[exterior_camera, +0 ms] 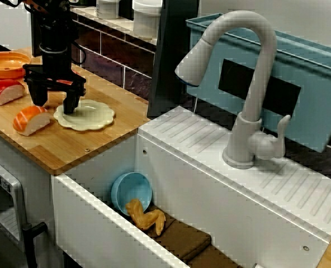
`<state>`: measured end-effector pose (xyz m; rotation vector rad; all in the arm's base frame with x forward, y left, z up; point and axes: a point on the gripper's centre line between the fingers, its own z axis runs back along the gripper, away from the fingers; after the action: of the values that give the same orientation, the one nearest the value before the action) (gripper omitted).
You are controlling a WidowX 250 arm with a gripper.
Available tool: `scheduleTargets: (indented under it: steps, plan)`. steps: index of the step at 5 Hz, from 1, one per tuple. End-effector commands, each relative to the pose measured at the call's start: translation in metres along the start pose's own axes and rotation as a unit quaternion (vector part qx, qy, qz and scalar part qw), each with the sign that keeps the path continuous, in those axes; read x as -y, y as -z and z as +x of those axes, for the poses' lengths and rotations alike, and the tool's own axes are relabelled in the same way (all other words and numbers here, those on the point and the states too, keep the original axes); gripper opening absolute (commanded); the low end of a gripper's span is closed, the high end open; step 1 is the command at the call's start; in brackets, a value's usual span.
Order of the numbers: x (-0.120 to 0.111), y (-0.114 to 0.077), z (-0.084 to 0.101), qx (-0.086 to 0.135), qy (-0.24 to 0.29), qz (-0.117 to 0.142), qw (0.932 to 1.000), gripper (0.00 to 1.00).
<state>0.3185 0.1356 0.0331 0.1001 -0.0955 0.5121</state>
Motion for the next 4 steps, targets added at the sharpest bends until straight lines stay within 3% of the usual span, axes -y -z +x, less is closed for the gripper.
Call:
scheduleTargets:
  steps: [1,3,4]
  plan:
    - [0.000,0.000,0.000,0.000,0.000,0.000,1.0000,1.00]
    - [0.004,-0.010,-0.001,0.002,0.003,0.010,0.9999,1.00]
    - [0.003,-0.024,0.001,-0.008,0.003,0.007,0.9999,1.00]
